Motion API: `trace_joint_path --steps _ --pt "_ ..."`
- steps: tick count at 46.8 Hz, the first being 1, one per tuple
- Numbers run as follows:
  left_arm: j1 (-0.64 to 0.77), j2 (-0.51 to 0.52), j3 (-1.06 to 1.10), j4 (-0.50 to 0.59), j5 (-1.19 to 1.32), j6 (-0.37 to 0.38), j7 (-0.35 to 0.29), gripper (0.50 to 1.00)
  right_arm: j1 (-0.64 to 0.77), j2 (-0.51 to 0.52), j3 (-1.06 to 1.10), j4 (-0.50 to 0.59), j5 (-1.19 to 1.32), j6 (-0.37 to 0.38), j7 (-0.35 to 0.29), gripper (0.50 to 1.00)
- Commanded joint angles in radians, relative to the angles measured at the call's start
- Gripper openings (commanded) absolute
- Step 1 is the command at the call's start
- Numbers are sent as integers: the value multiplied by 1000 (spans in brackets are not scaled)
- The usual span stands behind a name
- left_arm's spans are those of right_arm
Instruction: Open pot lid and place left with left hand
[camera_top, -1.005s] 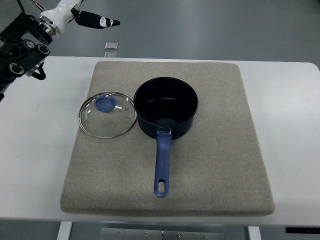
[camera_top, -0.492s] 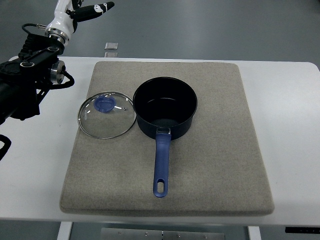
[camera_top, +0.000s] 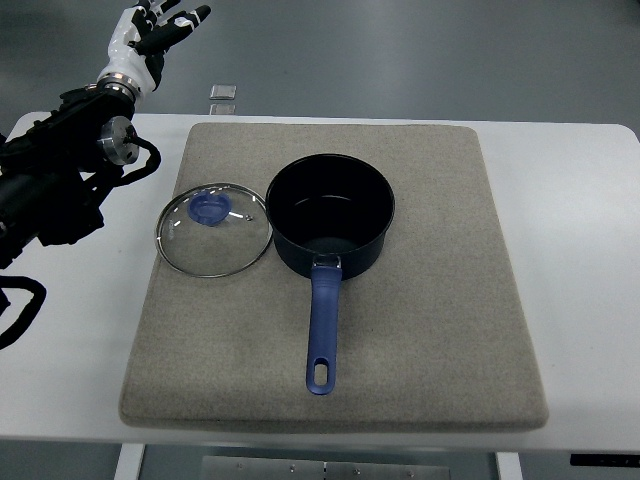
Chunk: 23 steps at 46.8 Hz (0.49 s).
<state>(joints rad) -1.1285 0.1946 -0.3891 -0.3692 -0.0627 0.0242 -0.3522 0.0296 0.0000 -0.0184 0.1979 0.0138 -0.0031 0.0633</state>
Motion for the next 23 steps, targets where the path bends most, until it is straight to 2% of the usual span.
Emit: trace_joint_path --steps 1,3,10,12,21,23 --pt "21 -6 -2 10 -2 -46 -7 696 0 0 0 0 0 0 0 917" --pt "23 -7 -5 13 -2 -52 -8 720 0 0 0 0 0 0 0 917" --pt "29 -7 -79 15 -6 -47 -7 855 1 0 0 0 0 0 1 917" --pt "29 -6 -103 16 -6 -47 -7 876 0 0 0 0 0 0 0 917" --pt "50 -7 -182 41 -8 -49 -5 889 0 0 0 0 0 0 0 917" --pt "52 -7 -182 41 -8 -49 -5 940 0 0 0 0 0 0 1 917"
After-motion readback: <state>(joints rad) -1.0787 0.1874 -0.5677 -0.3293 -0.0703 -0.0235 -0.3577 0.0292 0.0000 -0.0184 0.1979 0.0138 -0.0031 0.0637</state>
